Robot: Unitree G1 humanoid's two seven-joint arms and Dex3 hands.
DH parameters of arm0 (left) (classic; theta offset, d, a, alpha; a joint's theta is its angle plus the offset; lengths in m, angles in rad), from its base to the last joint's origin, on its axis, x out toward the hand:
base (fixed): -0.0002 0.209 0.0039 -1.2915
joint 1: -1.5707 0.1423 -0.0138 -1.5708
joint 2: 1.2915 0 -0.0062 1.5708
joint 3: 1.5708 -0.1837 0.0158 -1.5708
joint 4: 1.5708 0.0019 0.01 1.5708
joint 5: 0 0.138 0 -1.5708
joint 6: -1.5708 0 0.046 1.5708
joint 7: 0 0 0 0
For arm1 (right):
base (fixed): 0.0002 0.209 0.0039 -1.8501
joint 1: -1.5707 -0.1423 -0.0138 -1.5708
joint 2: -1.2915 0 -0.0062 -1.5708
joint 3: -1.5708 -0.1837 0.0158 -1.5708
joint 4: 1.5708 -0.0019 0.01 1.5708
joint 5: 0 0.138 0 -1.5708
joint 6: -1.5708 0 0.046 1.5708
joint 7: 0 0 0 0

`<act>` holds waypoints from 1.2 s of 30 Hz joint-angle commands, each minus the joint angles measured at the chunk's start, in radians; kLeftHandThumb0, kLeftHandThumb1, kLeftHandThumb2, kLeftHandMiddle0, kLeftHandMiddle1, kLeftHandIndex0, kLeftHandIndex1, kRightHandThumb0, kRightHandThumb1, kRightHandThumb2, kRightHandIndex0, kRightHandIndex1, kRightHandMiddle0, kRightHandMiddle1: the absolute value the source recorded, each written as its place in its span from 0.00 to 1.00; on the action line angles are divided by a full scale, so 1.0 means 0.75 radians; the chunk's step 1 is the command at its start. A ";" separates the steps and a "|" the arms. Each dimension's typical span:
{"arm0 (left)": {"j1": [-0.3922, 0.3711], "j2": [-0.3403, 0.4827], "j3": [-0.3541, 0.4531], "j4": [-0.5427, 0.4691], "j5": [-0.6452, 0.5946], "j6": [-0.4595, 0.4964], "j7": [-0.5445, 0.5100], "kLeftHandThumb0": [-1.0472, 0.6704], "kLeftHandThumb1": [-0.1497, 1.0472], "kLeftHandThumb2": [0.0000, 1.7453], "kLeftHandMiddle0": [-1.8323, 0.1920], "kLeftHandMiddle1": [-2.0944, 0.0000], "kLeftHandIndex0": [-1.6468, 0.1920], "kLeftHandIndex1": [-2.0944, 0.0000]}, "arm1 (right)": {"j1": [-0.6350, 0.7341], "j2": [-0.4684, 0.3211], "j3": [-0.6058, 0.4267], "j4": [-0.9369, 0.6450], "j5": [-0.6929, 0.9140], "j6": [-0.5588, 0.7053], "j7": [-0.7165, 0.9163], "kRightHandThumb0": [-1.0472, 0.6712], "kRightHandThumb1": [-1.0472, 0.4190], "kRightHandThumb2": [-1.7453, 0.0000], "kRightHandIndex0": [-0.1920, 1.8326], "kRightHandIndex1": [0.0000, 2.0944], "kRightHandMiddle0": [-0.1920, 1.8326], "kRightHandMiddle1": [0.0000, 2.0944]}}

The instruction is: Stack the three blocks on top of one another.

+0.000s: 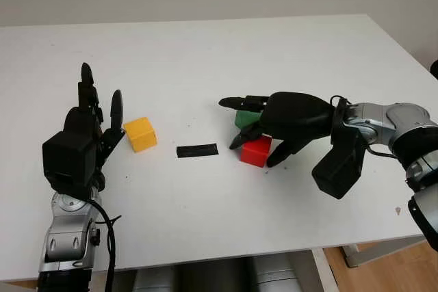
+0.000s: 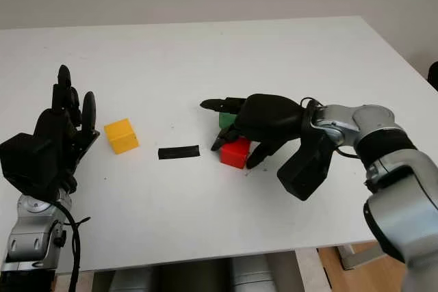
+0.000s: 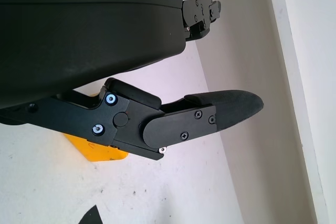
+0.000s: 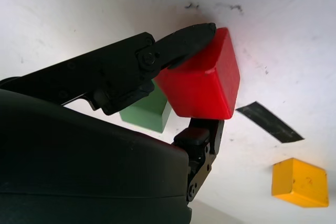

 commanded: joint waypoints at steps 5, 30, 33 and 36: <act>0.002 0.001 -0.006 -0.025 0.002 -0.009 -0.001 0.20 1.00 0.36 0.99 0.97 0.98 0.97 | -0.057 -0.006 0.014 0.043 -0.003 0.006 -0.062 0.35 0.05 0.97 0.16 0.03 0.29 0.60; 0.006 -0.020 -0.013 -0.032 0.006 0.004 0.007 0.21 1.00 0.35 0.99 0.97 0.98 0.97 | 0.067 0.236 -0.424 0.112 0.983 0.180 0.866 0.35 0.09 0.97 0.22 0.03 0.33 0.68; 0.008 -0.020 -0.013 -0.032 0.008 0.004 0.008 0.21 1.00 0.35 0.99 0.97 0.98 0.97 | 0.087 0.292 -0.502 0.061 1.128 0.329 1.036 0.34 0.09 0.97 0.22 0.03 0.32 0.68; 0.013 -0.023 -0.013 -0.039 0.007 0.010 0.010 0.21 1.00 0.35 0.99 0.97 0.98 0.97 | 0.106 0.338 -0.560 -0.002 1.220 0.474 1.138 0.33 0.08 0.97 0.21 0.02 0.32 0.69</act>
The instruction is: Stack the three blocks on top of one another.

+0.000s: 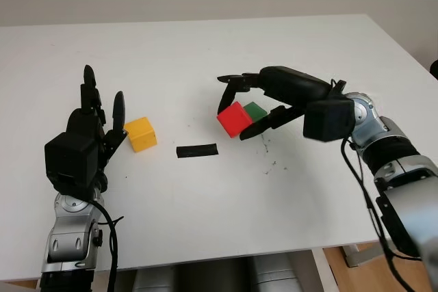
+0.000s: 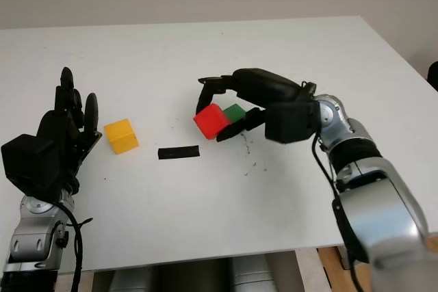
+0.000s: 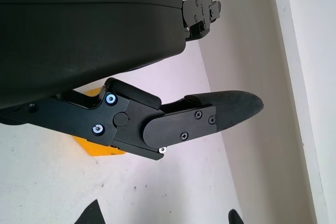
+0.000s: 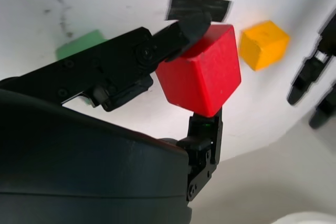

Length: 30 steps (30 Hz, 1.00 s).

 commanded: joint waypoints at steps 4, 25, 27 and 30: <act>0.008 -0.005 -0.007 -0.040 0.008 0.006 0.007 0.21 1.00 0.35 0.99 0.97 0.98 0.97 | 0.039 0.076 -0.081 -0.116 0.091 0.198 0.070 0.30 0.09 0.97 0.21 0.02 0.32 0.70; 0.016 -0.017 -0.010 -0.055 0.018 0.012 0.021 0.21 1.00 0.36 0.99 0.97 0.98 0.97 | 0.241 0.319 -0.181 -0.335 0.146 0.687 -0.098 0.31 0.09 0.97 0.19 0.02 0.30 0.74; 0.015 -0.017 -0.008 -0.052 0.021 0.011 0.025 0.21 1.00 0.36 0.99 0.97 0.98 0.97 | 0.261 0.336 -0.180 -0.322 0.139 0.655 -0.117 0.31 0.09 0.97 0.19 0.02 0.29 0.74; 0.015 -0.015 -0.007 -0.049 0.020 0.006 0.025 0.21 1.00 0.36 0.99 0.97 0.98 0.97 | 0.278 0.354 -0.181 -0.303 0.135 0.635 -0.137 0.31 0.09 0.97 0.19 0.02 0.29 0.74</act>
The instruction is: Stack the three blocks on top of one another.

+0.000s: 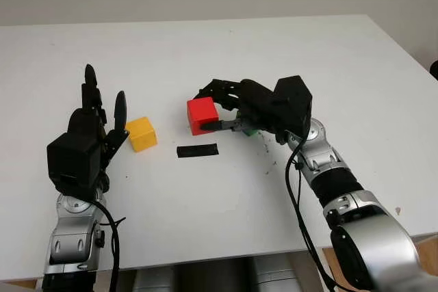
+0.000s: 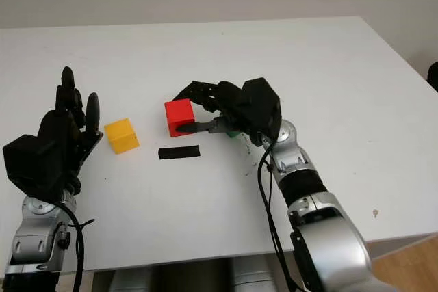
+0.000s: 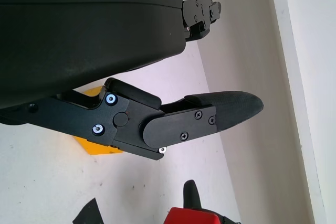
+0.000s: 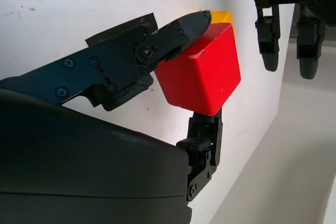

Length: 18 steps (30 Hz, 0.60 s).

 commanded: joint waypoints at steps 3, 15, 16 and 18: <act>0.004 0.003 0.000 -0.022 0.006 -0.004 0.003 0.20 1.00 0.35 0.99 0.97 0.98 0.97 | 0.027 0.027 -0.001 0.016 -0.017 -0.047 -0.030 0.31 0.09 0.97 0.18 0.02 0.28 0.74; 0.003 0.005 0.002 -0.029 0.005 0.004 0.002 0.20 1.00 0.36 0.99 0.98 0.98 0.98 | 0.061 0.030 0.034 0.093 -0.105 -0.199 -0.079 0.32 0.08 0.97 0.18 0.02 0.28 0.74; 0.002 0.005 0.002 -0.030 0.005 0.007 0.003 0.20 1.00 0.36 0.99 0.97 0.98 0.98 | 0.062 0.031 0.036 0.098 -0.109 -0.205 -0.082 0.32 0.08 0.97 0.18 0.02 0.28 0.74; 0.002 0.006 0.003 -0.031 0.003 0.010 0.000 0.20 1.00 0.36 0.99 0.98 0.98 0.98 | 0.064 0.033 0.039 0.109 -0.119 -0.210 -0.090 0.32 0.08 0.97 0.18 0.02 0.28 0.74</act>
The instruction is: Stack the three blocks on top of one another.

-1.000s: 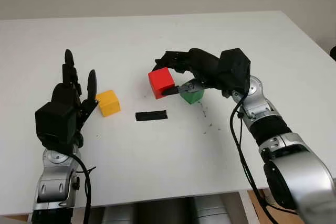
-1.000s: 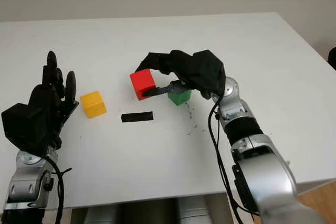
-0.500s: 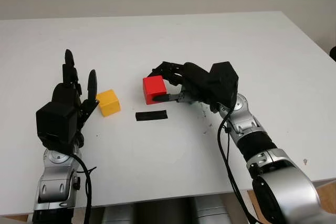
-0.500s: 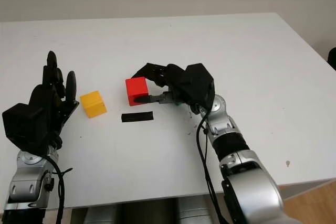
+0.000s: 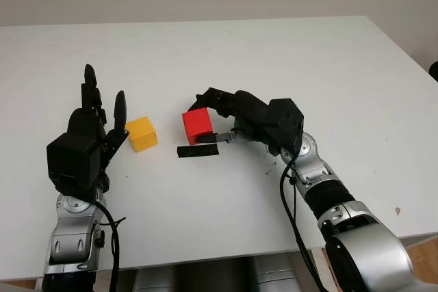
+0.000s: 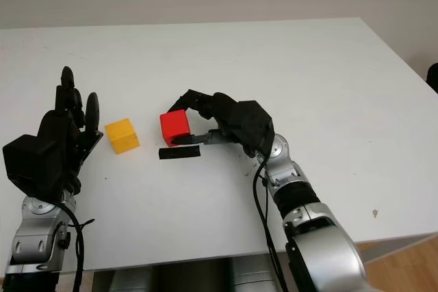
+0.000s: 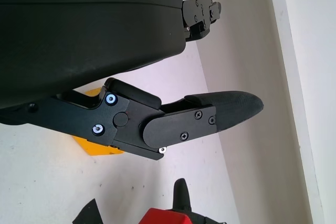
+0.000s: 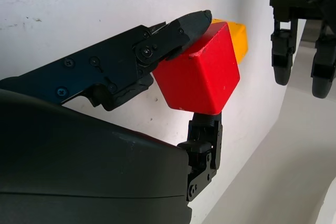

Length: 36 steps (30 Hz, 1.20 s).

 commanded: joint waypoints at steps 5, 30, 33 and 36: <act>0.002 0.010 0.002 -0.027 0.005 0.000 -0.002 0.21 1.00 0.36 0.99 0.97 0.99 0.98 | 0.025 0.010 0.010 0.057 -0.024 -0.031 -0.028 0.32 0.09 0.97 0.18 0.02 0.28 0.74; -0.002 0.002 -0.002 -0.014 0.006 -0.009 -0.001 0.21 1.00 0.36 0.99 0.97 0.98 0.97 | 0.000 0.011 0.011 0.084 -0.054 -0.055 -0.071 0.33 0.08 0.97 0.18 0.02 0.29 0.73; 0.003 -0.004 0.001 -0.021 -0.002 -0.003 0.001 0.21 1.00 0.35 0.99 0.97 0.98 0.97 | 0.007 0.013 0.017 0.091 -0.062 -0.041 -0.084 0.33 0.08 0.97 0.18 0.02 0.29 0.73; 0.008 -0.007 0.000 -0.027 0.000 -0.001 0.005 0.21 1.00 0.35 0.99 0.97 0.98 0.97 | 0.009 0.010 0.025 0.097 -0.073 -0.045 -0.090 0.33 0.08 0.97 0.18 0.02 0.28 0.73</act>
